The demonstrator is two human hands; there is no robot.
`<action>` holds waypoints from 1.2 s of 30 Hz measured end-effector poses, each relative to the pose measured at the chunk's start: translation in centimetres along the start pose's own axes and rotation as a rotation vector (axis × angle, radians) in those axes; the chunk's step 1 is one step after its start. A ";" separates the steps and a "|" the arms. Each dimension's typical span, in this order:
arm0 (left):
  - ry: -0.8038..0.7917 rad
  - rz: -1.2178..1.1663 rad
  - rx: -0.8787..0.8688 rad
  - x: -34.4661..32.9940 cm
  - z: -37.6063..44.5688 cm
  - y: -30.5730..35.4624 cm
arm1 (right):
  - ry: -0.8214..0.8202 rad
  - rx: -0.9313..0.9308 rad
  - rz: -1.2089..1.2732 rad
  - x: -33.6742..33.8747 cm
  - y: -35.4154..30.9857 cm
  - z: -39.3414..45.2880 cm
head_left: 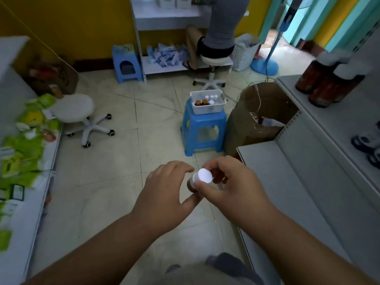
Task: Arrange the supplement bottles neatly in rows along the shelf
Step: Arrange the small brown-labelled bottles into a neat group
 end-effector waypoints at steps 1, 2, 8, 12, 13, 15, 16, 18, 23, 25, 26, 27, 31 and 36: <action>-0.001 -0.010 0.004 -0.1 2.0 -0.8 | 0.000 0.005 -0.001 -0.2 0.2 2.3; -0.008 -0.027 0.010 -0.4 4.1 -1.6 | 0.000 0.014 -0.001 -0.3 0.4 4.6; -0.014 -0.030 0.027 -1.0 19.6 -5.4 | 0.001 0.071 0.011 0.7 3.0 20.9; -0.007 -0.002 0.024 0.4 30.0 -7.6 | -0.030 0.069 0.015 2.4 3.0 31.9; -0.013 0.005 0.025 0.6 32.3 -8.2 | -0.034 0.068 0.008 2.7 2.9 34.5; -0.026 0.008 0.026 0.5 37.0 -9.4 | -0.025 0.059 -0.005 3.1 3.1 39.2; -0.040 0.008 0.018 0.2 39.4 -10.3 | -0.016 0.043 -0.011 3.2 3.5 41.5; -0.080 0.035 -0.028 -0.8 44.5 -12.2 | 0.006 -0.005 -0.023 3.3 4.7 45.9; -0.192 0.080 -0.234 -4.4 58.8 -17.2 | 0.106 -0.152 -0.071 3.1 9.4 57.7; -0.259 0.098 -0.371 -6.3 65.2 -19.1 | 0.215 -0.227 -0.075 3.0 11.8 62.7; -0.299 0.110 -0.437 -7.4 68.5 -19.9 | 0.299 -0.261 -0.073 2.9 13.1 65.0; -0.333 0.127 -0.498 -8.3 71.6 -20.7 | 0.374 -0.310 -0.074 2.7 14.3 67.0; -0.459 0.204 -0.709 -11.3 81.1 -22.0 | 0.565 -0.534 -0.058 1.5 18.4 73.0; -0.575 0.259 -0.822 -17.0 86.4 -24.1 | 0.693 -0.747 -0.052 -1.0 24.8 76.8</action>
Point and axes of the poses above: each hand's wrist, its own z-axis towards the middle knuckle, its own x-axis out of the back of the hand, y = z × x, the point moved 5 cm from there along z, towards the middle knuckle, and after that the axes turned 9 degrees about z, right-handed, at the moved point
